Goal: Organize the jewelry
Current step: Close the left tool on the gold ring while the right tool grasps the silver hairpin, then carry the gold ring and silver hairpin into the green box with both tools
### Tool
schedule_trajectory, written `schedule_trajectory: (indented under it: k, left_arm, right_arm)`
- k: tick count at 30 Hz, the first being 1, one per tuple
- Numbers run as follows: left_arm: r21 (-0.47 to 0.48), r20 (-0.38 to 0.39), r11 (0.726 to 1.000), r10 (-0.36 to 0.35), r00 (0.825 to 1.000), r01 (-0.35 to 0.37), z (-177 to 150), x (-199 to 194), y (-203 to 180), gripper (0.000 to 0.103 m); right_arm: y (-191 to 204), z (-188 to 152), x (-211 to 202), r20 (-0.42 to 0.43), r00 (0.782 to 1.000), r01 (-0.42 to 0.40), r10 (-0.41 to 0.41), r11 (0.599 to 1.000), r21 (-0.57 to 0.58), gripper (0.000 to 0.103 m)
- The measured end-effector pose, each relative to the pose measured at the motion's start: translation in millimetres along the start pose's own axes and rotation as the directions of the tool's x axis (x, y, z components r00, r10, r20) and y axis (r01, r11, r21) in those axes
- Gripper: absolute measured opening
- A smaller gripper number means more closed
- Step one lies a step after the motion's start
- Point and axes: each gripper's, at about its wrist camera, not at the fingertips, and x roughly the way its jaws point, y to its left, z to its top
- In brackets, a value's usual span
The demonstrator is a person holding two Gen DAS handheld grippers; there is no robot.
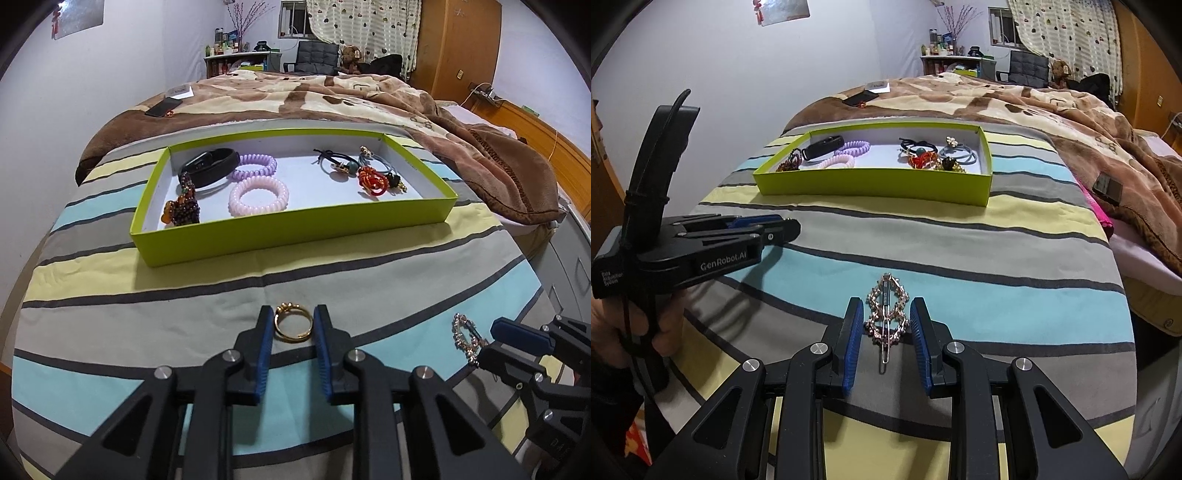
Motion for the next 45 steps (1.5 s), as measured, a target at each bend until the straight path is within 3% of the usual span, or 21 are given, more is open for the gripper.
schedule_trajectory:
  k: [3,5,9,24,33,45]
  left_arm:
    - [-0.003,0.001,1.0,-0.005,1.0,0.005,-0.5,-0.9,0.1,0.023]
    - [-0.005,0.001,1.0,-0.009,1.0,0.009,-1.1,-1.7,0.4,0.023]
    - [-0.004,0.001,1.0,-0.015,1.0,0.015,-3.1,-3.0,0.5,0.023]
    - [-0.005,0.001,1.0,-0.016,1.0,0.016,-3.2,-3.5,0.8,0.023]
    - [-0.01,0.026,0.999,-0.047,0.999,0.047,-9.0,-13.6,-2.4,0.023]
    - [-0.027,0.116,0.995,-0.088,0.989,0.092,-8.3,-46.1,6.4,0.023]
  right_arm:
    - [2.9,0.7,0.8,-0.004,1.0,0.009,-0.009,1.0,-0.016,0.025]
    - [5.6,1.4,3.0,-0.011,1.0,0.027,-0.027,0.999,-0.03,0.015]
    - [7.0,1.9,6.1,-0.021,0.999,0.044,-0.045,0.998,-0.04,0.008]
    - [22.8,-0.8,8.1,-0.035,0.991,0.119,-0.127,0.978,-0.174,0.003]
    - [21.4,0.6,1.6,-0.011,0.997,0.081,-0.082,0.99,-0.111,0.003]
    - [7.0,14.0,-16.1,0.059,0.998,0.032,-0.032,0.999,0.003,0.003]
